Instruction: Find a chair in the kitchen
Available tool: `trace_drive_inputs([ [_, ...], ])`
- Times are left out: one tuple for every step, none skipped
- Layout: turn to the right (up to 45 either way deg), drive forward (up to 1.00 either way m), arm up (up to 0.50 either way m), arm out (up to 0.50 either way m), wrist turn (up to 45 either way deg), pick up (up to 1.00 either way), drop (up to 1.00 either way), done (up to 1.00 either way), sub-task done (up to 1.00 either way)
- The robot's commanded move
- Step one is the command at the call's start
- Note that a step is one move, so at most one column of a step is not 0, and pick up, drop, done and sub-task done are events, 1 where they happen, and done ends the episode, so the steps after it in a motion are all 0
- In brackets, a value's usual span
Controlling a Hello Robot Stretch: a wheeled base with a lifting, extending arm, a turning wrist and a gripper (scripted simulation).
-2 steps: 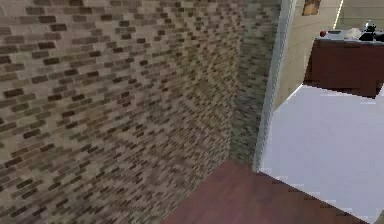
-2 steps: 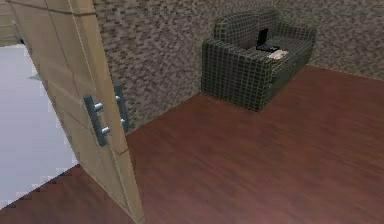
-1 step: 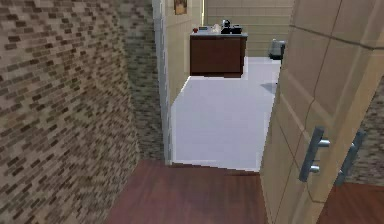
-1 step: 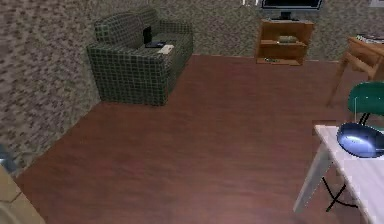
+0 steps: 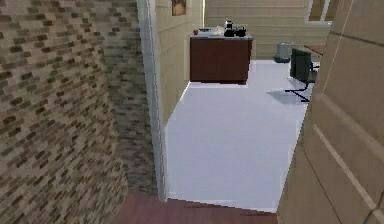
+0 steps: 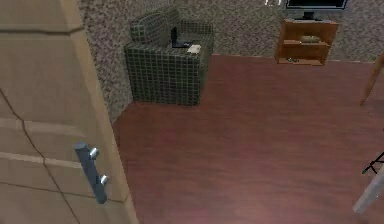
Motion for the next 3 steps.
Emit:
trace_drive_inputs([
  [12.0, 0.0, 0.0, 0.0, 0.0, 0.0, 0.0, 0.0, 0.0],
  [0.0, 0.5, 0.0, 0.0, 0.0, 0.0, 0.0, 0.0, 0.0],
  [-9.0, 0.0, 0.0, 0.0, 0.0, 0.0, 0.0, 0.0, 0.0],
])
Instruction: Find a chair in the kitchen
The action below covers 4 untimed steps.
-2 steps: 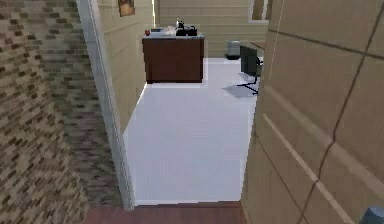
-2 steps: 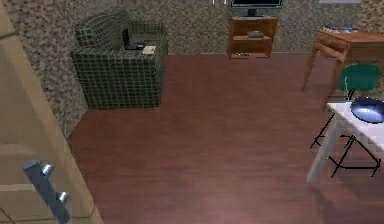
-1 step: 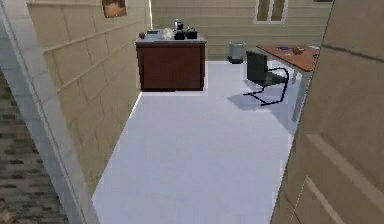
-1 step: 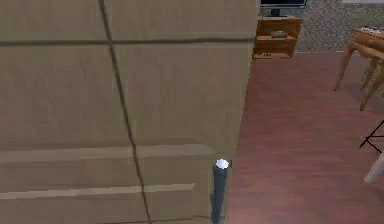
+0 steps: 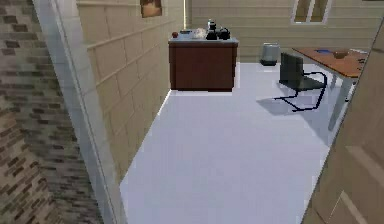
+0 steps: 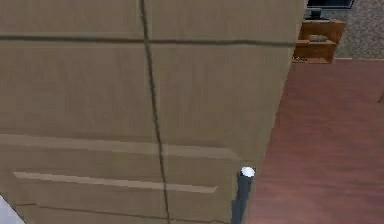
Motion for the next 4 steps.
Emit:
trace_drive_inputs([
  [0.0, 0.85, 0.0, 0.0, 0.0, 0.0, 0.0, 0.0, 0.0],
  [27.0, 0.0, 0.0, 0.0, 0.0, 0.0, 0.0, 0.0, 0.0],
  [0.0, 1.0, 0.0, 0.0, 0.0, 0.0, 0.0, 0.0, 0.0],
  [3.0, 0.0, 0.0, 0.0, 0.0, 0.0, 0.0, 0.0, 0.0],
])
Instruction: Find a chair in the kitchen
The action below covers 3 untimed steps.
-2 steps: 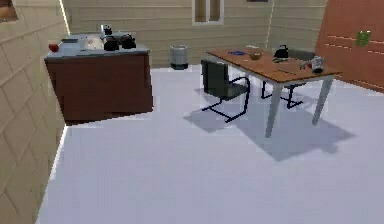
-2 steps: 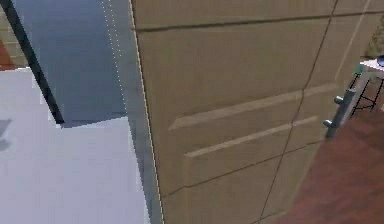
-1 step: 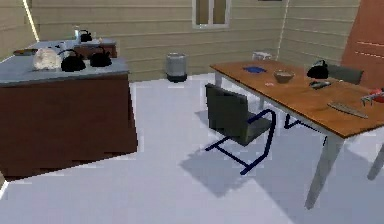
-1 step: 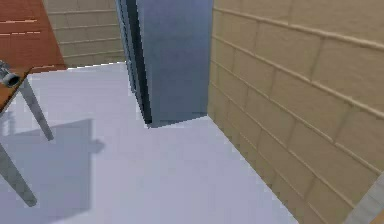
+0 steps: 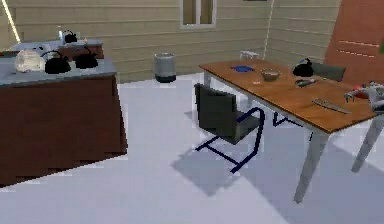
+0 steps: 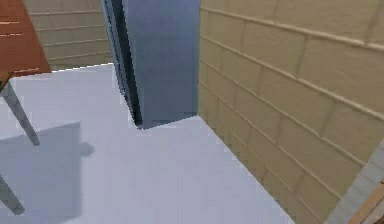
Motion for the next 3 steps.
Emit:
trace_drive_inputs([
  [0.0, 0.8, 0.0, 0.0, 0.0, 0.0, 0.0, 0.0, 0.0],
  [18.0, 0.0, 0.0, 0.0, 0.0, 0.0, 0.0, 0.0, 0.0],
  [0.0, 0.0, 0.0, 0.0, 0.0, 0.0, 0.0, 1.0, 0.0],
])
